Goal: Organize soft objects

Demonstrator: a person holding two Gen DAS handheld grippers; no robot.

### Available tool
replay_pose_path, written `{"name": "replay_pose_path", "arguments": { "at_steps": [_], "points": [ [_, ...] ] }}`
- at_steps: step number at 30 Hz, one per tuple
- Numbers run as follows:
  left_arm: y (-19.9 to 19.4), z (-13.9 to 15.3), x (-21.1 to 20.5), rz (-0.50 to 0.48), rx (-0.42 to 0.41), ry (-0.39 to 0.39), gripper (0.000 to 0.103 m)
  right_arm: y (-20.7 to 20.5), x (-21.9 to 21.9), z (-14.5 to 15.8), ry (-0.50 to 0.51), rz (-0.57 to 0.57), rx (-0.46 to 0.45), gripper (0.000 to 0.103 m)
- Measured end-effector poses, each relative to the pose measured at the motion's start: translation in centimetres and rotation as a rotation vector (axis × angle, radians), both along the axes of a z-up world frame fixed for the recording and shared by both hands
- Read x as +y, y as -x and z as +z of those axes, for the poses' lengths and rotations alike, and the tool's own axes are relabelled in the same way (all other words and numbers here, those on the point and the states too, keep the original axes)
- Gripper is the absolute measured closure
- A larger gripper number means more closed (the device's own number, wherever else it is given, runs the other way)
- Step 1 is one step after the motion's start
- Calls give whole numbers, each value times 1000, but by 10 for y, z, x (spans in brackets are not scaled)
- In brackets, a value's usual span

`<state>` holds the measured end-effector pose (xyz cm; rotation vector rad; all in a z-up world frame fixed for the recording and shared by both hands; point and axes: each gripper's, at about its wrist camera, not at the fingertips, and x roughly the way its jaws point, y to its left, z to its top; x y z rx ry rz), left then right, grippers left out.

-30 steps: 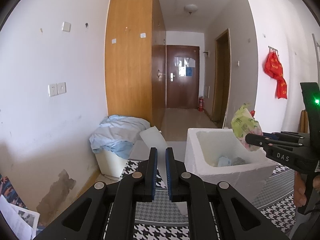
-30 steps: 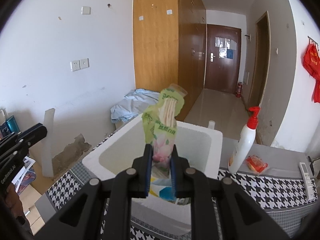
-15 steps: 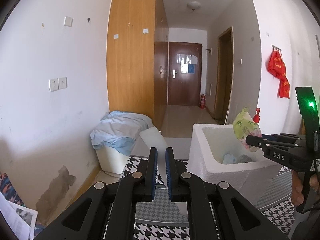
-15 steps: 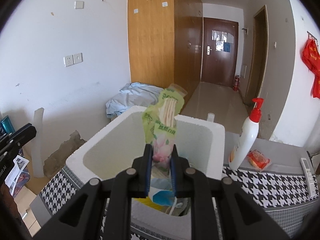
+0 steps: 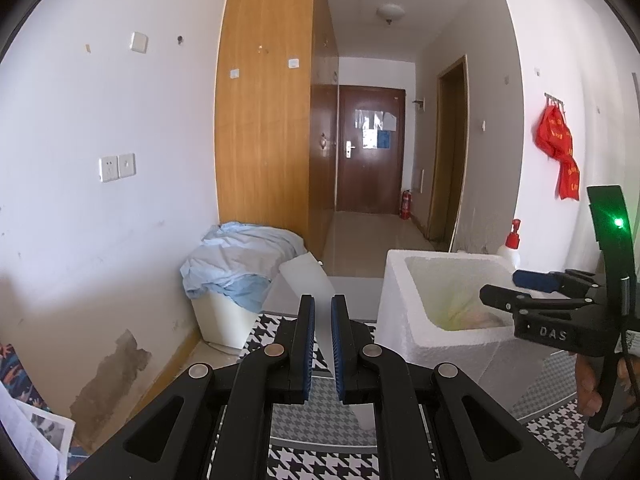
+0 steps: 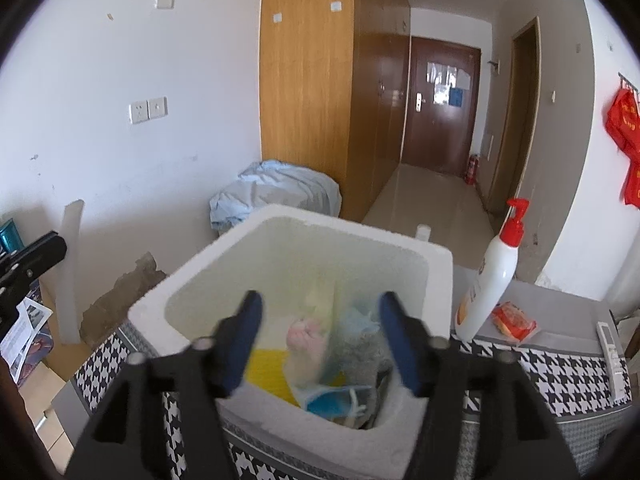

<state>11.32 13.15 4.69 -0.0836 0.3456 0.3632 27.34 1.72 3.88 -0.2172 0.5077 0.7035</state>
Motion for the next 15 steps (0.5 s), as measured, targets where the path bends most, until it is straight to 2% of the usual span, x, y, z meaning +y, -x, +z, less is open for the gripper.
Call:
{"name": "replay_pose_path", "arguments": {
  "at_steps": [15],
  "points": [
    [4, 14, -7, -10, -32, -19, 94, 15, -20, 11, -36, -9, -38, 35]
  ]
}}
